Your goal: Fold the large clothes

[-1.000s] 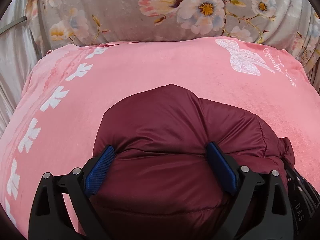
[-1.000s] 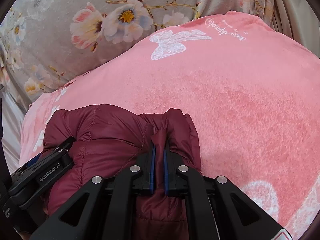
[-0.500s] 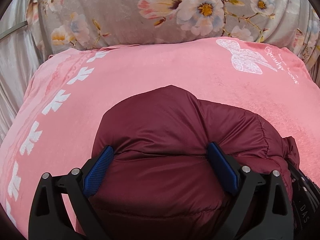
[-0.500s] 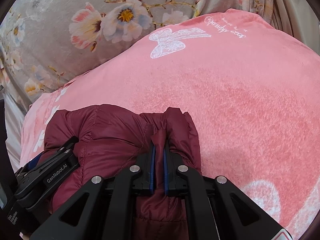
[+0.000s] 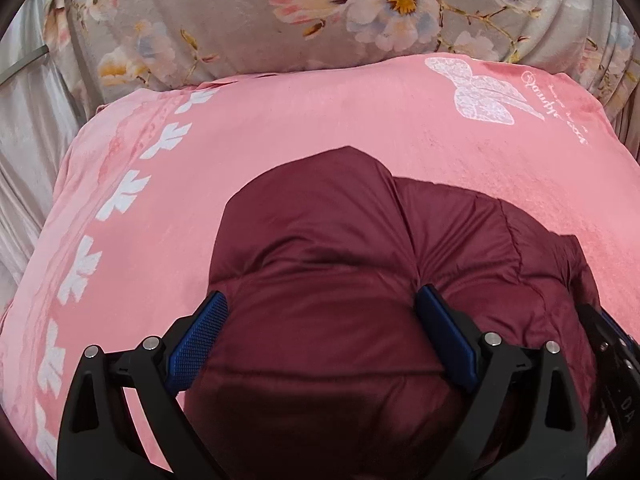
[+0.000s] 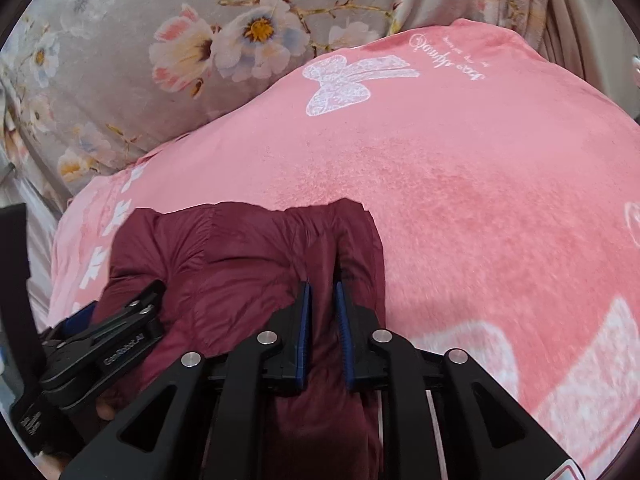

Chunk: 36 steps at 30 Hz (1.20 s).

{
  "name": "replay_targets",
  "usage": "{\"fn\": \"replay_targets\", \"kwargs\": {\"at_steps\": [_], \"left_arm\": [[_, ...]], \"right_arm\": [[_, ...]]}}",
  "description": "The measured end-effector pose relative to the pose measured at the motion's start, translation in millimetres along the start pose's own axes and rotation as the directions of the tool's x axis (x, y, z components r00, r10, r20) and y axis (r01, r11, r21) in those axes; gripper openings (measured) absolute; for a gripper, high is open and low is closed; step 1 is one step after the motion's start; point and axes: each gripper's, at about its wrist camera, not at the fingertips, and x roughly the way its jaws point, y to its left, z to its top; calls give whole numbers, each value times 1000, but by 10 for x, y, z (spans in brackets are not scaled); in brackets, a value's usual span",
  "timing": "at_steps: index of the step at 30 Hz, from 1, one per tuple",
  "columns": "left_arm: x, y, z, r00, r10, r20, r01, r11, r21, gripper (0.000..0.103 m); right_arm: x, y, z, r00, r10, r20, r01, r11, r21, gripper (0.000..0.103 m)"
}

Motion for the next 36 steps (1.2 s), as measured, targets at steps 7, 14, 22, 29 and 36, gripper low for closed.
{"fn": "replay_targets", "kwargs": {"at_steps": [7, 14, 22, 29, 36], "left_arm": [[-443, 99, -261, 998, -59, -29, 60, 998, 11, 93], [-554, 78, -512, 996, -66, -59, 67, 998, 20, 93], [-539, 47, -731, 997, -48, -52, 51, 997, 56, 94], [-623, 401, -797, 982, -155, -106, 152, 988, -31, 94], [-551, 941, -852, 948, -281, -152, 248, 947, -206, 94]], "right_arm": [[-554, 13, -446, 999, 33, -33, -34, 998, -45, 18], [-475, -45, -803, 996, -10, -86, 3, 997, -80, 18], [-450, -147, -904, 998, 6, -61, -11, 996, -90, 17], [-689, -458, -740, 994, 87, -68, -84, 995, 53, 33], [-645, -734, -585, 989, 121, -82, -105, 980, 171, 44]]}}
